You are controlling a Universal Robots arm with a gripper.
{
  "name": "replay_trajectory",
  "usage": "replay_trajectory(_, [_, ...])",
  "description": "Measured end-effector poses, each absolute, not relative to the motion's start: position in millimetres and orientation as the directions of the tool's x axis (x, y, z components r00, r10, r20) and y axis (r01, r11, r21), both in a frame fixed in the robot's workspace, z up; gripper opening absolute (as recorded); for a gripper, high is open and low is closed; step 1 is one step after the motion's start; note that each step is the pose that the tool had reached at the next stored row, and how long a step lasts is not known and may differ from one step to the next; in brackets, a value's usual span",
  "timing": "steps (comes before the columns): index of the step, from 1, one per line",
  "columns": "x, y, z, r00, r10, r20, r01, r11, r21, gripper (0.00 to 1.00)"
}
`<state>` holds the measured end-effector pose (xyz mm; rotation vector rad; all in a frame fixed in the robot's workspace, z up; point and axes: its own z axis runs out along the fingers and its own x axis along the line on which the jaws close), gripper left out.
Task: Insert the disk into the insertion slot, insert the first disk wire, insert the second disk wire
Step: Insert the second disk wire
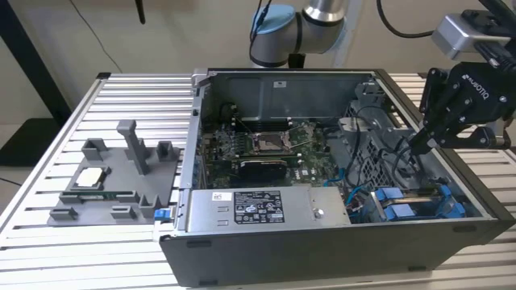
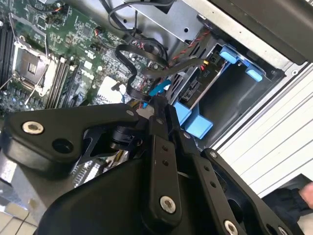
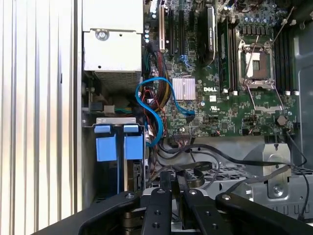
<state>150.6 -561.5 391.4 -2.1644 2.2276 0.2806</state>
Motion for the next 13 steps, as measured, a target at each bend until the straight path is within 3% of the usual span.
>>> replay_trajectory(5, [150.6,-561.5,391.0,-0.037,-0.991,-0.126,-0.993,0.022,0.112,0.16])
replay_trajectory(13, [150.6,-561.6,390.3,-0.037,-0.999,-0.010,-0.993,0.035,0.109,0.16])
